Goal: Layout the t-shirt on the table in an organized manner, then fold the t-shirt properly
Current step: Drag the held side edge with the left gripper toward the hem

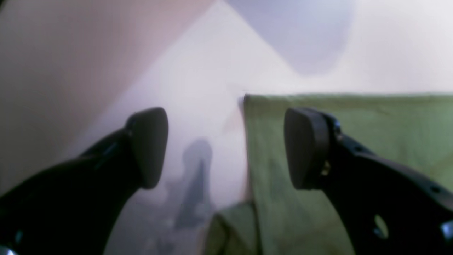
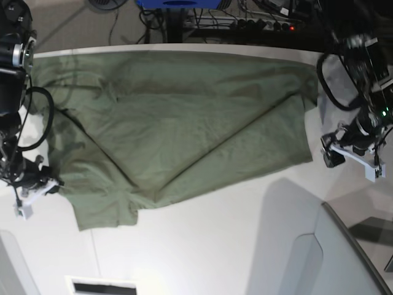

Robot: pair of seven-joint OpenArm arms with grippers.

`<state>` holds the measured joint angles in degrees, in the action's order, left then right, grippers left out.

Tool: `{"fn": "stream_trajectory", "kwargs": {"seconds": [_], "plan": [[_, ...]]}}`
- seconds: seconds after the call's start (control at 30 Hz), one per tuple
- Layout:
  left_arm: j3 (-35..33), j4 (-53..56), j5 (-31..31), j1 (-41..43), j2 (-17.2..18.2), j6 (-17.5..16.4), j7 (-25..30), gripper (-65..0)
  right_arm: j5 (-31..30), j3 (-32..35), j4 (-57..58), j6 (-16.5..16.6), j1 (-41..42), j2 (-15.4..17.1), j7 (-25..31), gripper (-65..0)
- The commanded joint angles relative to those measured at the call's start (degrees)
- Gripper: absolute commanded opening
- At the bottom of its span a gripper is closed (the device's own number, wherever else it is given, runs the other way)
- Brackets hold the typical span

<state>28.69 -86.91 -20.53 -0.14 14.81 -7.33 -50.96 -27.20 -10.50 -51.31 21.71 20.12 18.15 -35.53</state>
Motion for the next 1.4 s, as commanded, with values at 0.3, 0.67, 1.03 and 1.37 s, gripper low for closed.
{"fn": "stream_trajectory", "kwargs": {"seconds": [0.3, 0.67, 1.03, 1.37], "plan": [[-6.58, 23.13, -0.52, -13.26, 3.17, -0.45, 6.78, -16.3, -0.62, -0.27, -1.04, 0.22, 1.55, 1.14, 1.02, -65.0], [-9.65, 33.33, -0.52, -14.06, 3.08, -0.54, 14.52, -16.3, -0.62, -0.35, -1.04, 0.22, 1.64, 1.5, 1.29, -65.0], [-14.58, 38.08, -0.52, -16.87, 3.08, -0.54, 15.66, -16.5, -0.62, -0.27, -1.04, 0.22, 1.73, 1.14, 1.37, -65.0], [-16.07, 38.25, -0.61, -16.52, 2.91, -0.54, 18.12, -16.6, -0.62, -0.27, -0.87, 0.22, 1.73, 1.14, 1.37, -65.0]]}}
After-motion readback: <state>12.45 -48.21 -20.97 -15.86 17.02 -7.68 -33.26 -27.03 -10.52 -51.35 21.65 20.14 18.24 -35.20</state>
